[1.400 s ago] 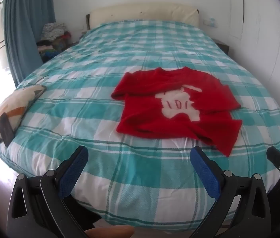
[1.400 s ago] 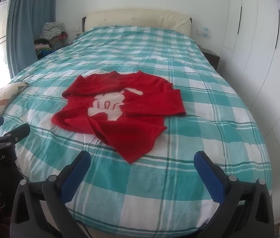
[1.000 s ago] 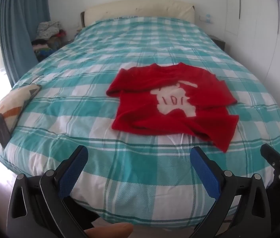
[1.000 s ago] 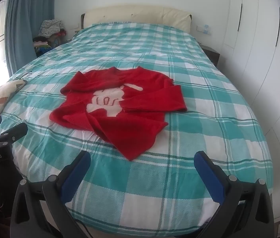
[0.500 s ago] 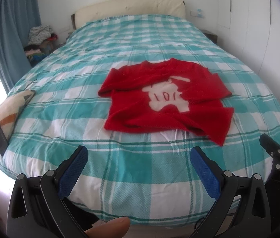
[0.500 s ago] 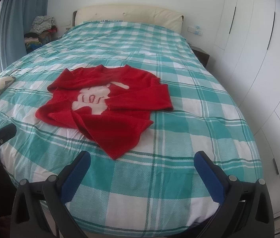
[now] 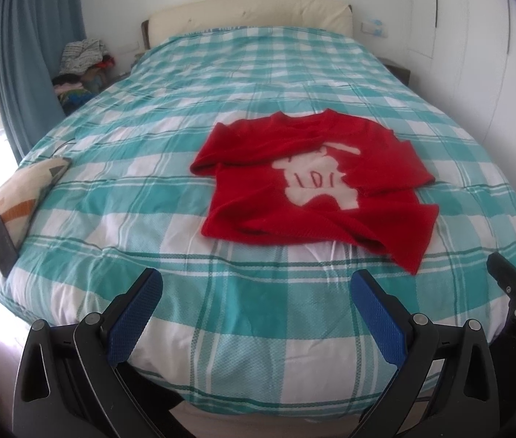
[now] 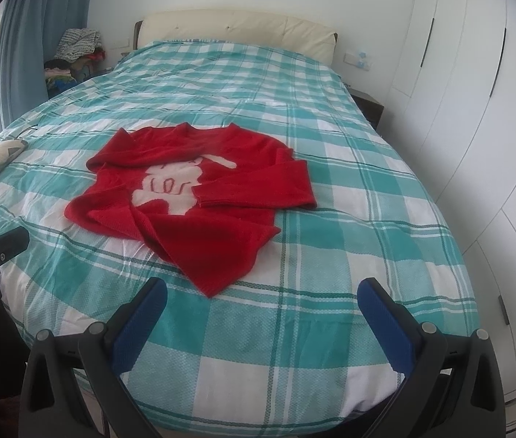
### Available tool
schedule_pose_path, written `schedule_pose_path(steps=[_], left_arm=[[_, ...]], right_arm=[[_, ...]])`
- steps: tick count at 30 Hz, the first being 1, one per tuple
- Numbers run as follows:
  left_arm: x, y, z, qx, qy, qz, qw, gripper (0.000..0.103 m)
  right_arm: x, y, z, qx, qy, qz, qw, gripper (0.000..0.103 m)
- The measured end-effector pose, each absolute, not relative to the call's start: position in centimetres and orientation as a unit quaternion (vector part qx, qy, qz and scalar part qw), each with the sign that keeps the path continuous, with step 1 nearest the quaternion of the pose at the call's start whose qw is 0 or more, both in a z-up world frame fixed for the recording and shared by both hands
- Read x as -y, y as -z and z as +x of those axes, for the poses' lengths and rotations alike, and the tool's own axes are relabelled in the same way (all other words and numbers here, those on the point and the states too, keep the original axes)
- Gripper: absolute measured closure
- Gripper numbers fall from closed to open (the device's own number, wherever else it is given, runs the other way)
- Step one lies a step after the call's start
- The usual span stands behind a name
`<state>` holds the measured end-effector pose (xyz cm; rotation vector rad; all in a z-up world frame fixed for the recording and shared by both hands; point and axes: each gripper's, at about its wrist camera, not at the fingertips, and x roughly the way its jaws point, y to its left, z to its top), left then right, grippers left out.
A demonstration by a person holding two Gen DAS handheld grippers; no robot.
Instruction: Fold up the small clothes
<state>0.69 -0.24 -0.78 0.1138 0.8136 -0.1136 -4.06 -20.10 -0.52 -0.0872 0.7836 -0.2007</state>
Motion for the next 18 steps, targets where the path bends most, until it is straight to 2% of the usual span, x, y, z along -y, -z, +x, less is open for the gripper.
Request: schedule_pose_path(steps=[18], left_arm=[[0.36,1.09,0.43,-0.397,0.060,0.055,0.914,0.000]], right_arm=[[20.10,0.76,-4.17,-0.385,0.100,-0.042,0.917,0.000]])
